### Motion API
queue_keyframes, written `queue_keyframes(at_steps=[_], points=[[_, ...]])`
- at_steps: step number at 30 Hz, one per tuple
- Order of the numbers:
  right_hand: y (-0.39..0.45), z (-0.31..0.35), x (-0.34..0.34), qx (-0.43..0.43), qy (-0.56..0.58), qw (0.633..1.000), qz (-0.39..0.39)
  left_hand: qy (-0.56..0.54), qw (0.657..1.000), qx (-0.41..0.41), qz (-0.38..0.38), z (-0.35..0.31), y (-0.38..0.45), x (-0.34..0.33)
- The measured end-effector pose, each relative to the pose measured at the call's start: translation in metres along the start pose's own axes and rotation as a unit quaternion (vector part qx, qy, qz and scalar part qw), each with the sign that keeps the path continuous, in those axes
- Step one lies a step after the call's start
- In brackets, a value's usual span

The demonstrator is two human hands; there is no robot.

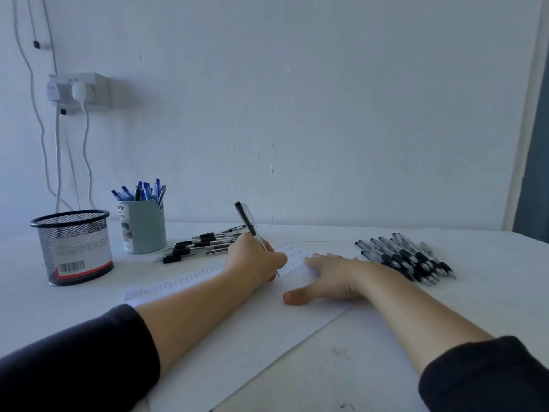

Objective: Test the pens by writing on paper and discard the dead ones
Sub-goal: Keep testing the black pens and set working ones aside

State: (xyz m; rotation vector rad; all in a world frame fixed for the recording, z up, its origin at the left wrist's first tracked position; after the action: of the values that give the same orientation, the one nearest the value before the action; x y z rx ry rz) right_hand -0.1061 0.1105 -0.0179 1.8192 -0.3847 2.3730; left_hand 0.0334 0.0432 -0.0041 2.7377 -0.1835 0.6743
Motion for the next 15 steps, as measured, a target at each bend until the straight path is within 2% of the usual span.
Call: queue_keyframes(at_steps=[15], points=[[-0.0044, 0.0039, 0.0023, 0.012, 0.000, 1.000, -0.001, 0.003, 1.000, -0.013, -0.009, 0.0006, 0.0005, -0.0009]])
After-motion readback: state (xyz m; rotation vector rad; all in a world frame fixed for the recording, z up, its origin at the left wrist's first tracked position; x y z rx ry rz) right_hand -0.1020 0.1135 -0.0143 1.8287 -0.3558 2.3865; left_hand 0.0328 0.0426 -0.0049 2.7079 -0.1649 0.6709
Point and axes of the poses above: each hand's wrist, its own y-axis towards the middle knuckle, its own x-axis out of the back of the hand, z = x × y, the point moved 4 cm from there along y, towards the middle knuckle, and after that the axes turned 4 degrees about -z, right-handed, at the moved point
